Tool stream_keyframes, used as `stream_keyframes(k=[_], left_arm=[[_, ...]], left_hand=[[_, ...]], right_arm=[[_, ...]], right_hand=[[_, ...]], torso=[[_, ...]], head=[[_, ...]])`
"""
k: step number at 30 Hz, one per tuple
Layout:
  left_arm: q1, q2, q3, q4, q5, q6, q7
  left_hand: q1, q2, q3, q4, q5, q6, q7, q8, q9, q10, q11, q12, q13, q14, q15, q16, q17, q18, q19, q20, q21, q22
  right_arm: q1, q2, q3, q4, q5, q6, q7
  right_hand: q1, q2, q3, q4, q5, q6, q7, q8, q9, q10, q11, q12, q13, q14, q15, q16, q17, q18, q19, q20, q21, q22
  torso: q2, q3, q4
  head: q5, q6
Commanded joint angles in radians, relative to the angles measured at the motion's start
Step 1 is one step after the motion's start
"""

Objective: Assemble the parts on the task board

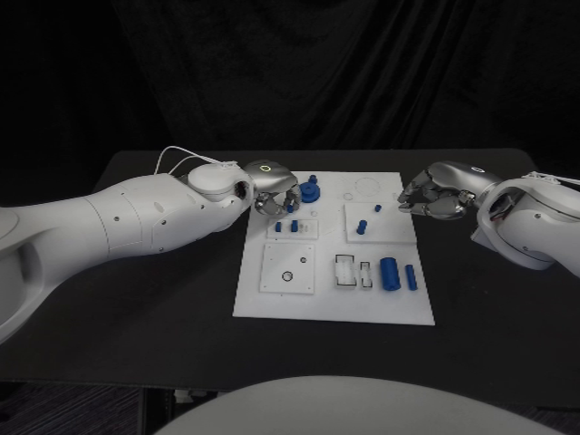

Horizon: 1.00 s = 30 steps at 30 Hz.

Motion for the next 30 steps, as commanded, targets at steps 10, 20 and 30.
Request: stream_keyframes(k=[10,20,30], left_arm=[[-0.006,0.002,0.0,-0.002,-0.004,0.029,-0.006],[-0.007,-0.005,0.0,-0.004,-0.004,0.018,-0.021],[-0.007,-0.013,0.0,-0.01,-0.004,0.009,-0.035]], left_hand=[[0.001,-0.005,0.01,-0.01,0.001,-0.045,0.007,-0.028,-0.011,-0.004,0.002,-0.01,-0.001,-0.016,0.001,-0.018,-0.017,-0.002,-0.006,-0.002,-0.016,0.164],[-0.017,-0.045,0.041,-0.02,-0.037,-0.298,-0.072,-0.081,-0.099,-0.137,0.041,-0.109,-0.056,-0.045,0.029,-0.046,-0.056,0.007,-0.036,0.015,-0.068,0.152],[0.004,-0.053,0.061,-0.042,-0.028,-0.332,-0.085,-0.079,-0.129,-0.188,0.049,-0.141,-0.089,-0.069,0.035,-0.065,-0.084,0.014,-0.056,0.02,-0.102,0.144]], right_arm=[[-0.004,-0.001,0.001,0.001,-0.002,0.004,-0.021],[-0.005,-0.003,0.001,0.001,-0.002,0.002,-0.021],[-0.005,-0.007,0.001,0.003,-0.002,0.002,-0.021]], right_hand=[[0.004,0.005,0.001,-0.005,0.002,-0.004,0.001,-0.006,-0.001,0.104,-0.003,0.003,0.263,0.104,-0.001,0.003,0.263,0.017,-0.008,-0.001,-0.006,0.189],[0.004,0.005,0.001,-0.006,0.002,-0.004,0.001,-0.006,-0.001,0.104,-0.003,0.003,0.263,0.104,-0.001,0.003,0.263,0.017,-0.008,-0.001,-0.006,0.189],[0.004,0.005,0.001,-0.006,0.002,-0.004,0.001,-0.006,-0.001,0.104,-0.003,0.003,0.263,0.104,-0.001,0.003,0.263,0.017,-0.008,-0.001,-0.006,0.189]], torso=[[0.0,0.0,0.0009],[0.0,-0.0001,0.0007],[-0.001,-0.0006,0.0015]], head=[[-0.002,0.0],[-0.001,0.0],[0.0,0.0]])
